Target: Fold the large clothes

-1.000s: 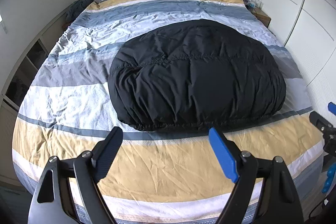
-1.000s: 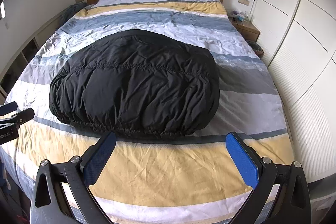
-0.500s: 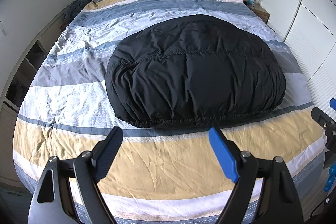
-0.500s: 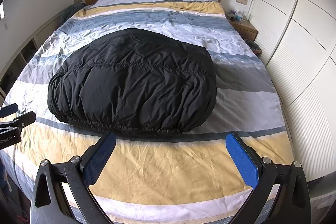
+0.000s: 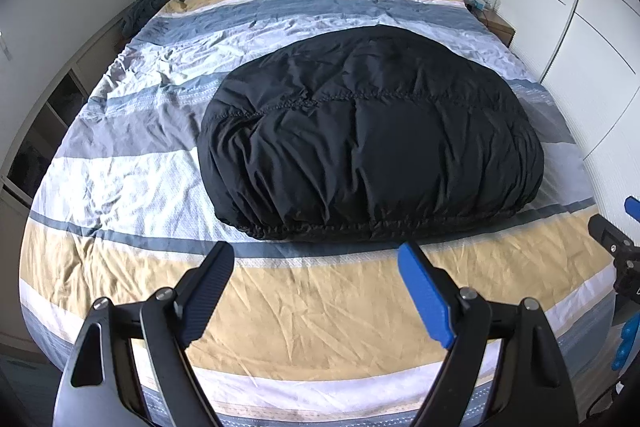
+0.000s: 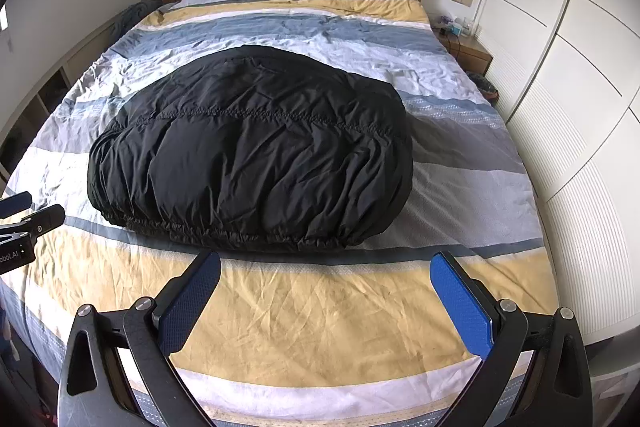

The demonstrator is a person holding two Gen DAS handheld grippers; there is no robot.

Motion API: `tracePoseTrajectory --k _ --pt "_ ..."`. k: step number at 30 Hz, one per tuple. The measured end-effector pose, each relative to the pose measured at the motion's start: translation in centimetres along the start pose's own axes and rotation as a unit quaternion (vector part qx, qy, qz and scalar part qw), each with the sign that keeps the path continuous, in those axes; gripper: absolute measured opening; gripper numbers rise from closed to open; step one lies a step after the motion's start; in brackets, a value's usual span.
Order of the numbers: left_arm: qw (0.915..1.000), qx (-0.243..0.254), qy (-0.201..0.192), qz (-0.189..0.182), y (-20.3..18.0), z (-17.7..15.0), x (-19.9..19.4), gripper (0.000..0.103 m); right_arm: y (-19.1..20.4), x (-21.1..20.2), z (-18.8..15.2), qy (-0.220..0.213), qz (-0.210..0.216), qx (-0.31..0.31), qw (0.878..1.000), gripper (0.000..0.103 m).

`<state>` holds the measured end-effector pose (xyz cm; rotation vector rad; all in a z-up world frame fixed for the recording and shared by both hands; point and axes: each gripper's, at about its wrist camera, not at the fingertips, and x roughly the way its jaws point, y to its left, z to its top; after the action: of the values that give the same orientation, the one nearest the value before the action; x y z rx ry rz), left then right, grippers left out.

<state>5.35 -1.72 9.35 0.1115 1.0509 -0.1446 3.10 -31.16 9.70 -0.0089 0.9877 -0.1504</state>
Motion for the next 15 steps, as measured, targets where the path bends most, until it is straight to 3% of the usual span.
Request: tracePoseTrajectory --k 15 --pt "1.0 0.0 -0.003 0.008 0.04 -0.27 0.09 0.084 0.0 0.04 -0.24 -0.002 0.001 0.003 1.0 0.103"
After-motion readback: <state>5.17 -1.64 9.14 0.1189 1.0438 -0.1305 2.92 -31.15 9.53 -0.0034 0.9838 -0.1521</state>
